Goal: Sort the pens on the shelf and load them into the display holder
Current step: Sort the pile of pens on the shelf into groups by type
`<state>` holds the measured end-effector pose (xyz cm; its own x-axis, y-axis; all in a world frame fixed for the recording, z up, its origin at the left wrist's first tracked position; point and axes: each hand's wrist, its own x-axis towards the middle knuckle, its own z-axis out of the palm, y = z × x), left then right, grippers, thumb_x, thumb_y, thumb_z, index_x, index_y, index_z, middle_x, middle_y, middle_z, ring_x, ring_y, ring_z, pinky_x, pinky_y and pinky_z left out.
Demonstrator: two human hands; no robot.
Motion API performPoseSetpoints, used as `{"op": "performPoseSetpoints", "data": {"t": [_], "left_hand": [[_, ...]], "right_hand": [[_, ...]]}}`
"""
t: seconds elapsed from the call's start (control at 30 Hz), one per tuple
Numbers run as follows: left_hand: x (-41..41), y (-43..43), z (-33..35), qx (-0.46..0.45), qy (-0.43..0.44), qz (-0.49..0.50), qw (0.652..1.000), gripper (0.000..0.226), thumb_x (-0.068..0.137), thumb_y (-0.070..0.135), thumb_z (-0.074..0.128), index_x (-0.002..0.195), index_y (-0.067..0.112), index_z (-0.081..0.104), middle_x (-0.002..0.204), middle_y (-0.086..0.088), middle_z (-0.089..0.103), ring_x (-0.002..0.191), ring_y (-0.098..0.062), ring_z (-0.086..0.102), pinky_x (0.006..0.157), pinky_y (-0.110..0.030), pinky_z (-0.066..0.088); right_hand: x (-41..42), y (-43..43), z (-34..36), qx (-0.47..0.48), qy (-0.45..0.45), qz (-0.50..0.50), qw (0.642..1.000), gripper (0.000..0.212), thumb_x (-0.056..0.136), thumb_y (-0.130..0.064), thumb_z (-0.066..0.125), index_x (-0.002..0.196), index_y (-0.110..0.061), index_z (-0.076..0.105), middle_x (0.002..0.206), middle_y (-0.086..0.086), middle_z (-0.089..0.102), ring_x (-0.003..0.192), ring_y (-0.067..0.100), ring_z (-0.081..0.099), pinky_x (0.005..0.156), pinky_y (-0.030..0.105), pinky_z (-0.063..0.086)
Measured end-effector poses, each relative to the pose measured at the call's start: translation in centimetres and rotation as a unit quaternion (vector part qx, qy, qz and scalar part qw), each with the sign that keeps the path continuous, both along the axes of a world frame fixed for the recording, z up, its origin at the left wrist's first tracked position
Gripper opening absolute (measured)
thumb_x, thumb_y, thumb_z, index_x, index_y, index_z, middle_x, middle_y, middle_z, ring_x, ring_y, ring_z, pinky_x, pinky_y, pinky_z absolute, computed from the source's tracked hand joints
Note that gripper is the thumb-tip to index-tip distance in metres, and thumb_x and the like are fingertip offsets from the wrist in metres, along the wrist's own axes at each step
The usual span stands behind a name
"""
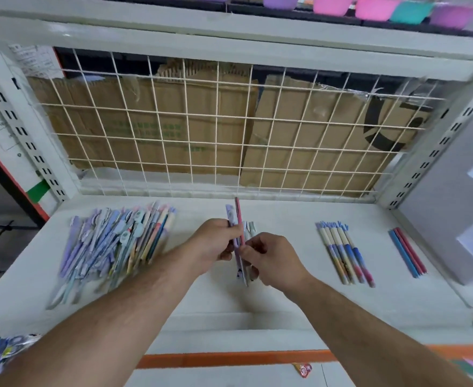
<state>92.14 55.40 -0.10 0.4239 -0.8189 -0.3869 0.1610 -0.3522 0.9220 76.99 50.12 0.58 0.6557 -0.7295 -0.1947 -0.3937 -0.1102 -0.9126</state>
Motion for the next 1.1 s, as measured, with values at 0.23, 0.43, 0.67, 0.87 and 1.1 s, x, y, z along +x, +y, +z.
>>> {"op": "performPoseSetpoints", "data": {"t": [0.23, 0.43, 0.67, 0.87, 1.1], "left_hand": [[-4.5, -2.7, -0.4, -0.015, -0.008, -0.091, 0.996, 0.016, 0.097, 0.02, 0.059, 0.087, 0.011, 0.068, 0.076, -0.006, 0.065, 0.063, -0.018, 0.058, 0.062, -0.03, 0.049], [-9.9, -6.3, 0.2, -0.005, -0.015, -0.135, 0.991, 0.02, 0.102, 0.018, 0.052, 0.094, 0.01, 0.069, 0.075, -0.002, 0.069, 0.064, -0.017, 0.062, 0.063, -0.031, 0.051], [-16.3, -10.5, 0.0, 0.005, -0.024, -0.134, 0.991, 0.021, 0.102, 0.02, 0.052, 0.092, 0.009, 0.066, 0.073, -0.005, 0.068, 0.061, -0.018, 0.06, 0.061, -0.03, 0.049], [-20.2, -12.9, -0.3, 0.016, -0.025, -0.128, 0.991, 0.014, 0.102, 0.017, 0.053, 0.096, 0.006, 0.059, 0.079, -0.016, 0.066, 0.067, -0.026, 0.06, 0.059, -0.029, 0.047], [-22.8, -14.1, 0.0, 0.014, -0.015, -0.142, 0.99, 0.014, 0.102, 0.013, 0.049, 0.09, 0.006, 0.051, 0.089, -0.035, 0.06, 0.08, -0.042, 0.061, 0.048, -0.025, 0.043]], "right_hand": [[-4.4, -0.9, -0.5, -0.005, 0.024, -0.124, 0.992, 0.012, 0.088, -0.021, 0.069, 0.081, -0.011, 0.07, 0.056, -0.004, 0.063, 0.045, 0.007, 0.054, 0.043, 0.02, 0.037], [-9.7, -3.7, -0.5, -0.011, 0.037, -0.16, 0.986, 0.014, 0.089, -0.015, 0.065, 0.078, -0.009, 0.071, 0.052, -0.006, 0.059, 0.04, 0.003, 0.048, 0.04, 0.016, 0.036], [-16.7, -8.3, -0.7, -0.104, 0.069, -0.184, 0.975, 0.013, 0.084, -0.016, 0.064, 0.071, -0.02, 0.067, 0.062, -0.005, 0.064, 0.054, 0.005, 0.054, 0.046, 0.013, 0.038], [-21.9, -12.2, -1.9, -0.159, 0.184, -0.212, 0.947, 0.007, 0.084, -0.02, 0.062, 0.08, -0.022, 0.066, 0.076, -0.008, 0.067, 0.073, 0.014, 0.063, 0.057, 0.024, 0.043], [-24.8, -15.7, -2.9, -0.197, 0.28, -0.2, 0.918, 0.013, 0.087, -0.023, 0.053, 0.09, -0.019, 0.065, 0.086, 0.003, 0.067, 0.076, 0.024, 0.063, 0.063, 0.029, 0.05]]}}
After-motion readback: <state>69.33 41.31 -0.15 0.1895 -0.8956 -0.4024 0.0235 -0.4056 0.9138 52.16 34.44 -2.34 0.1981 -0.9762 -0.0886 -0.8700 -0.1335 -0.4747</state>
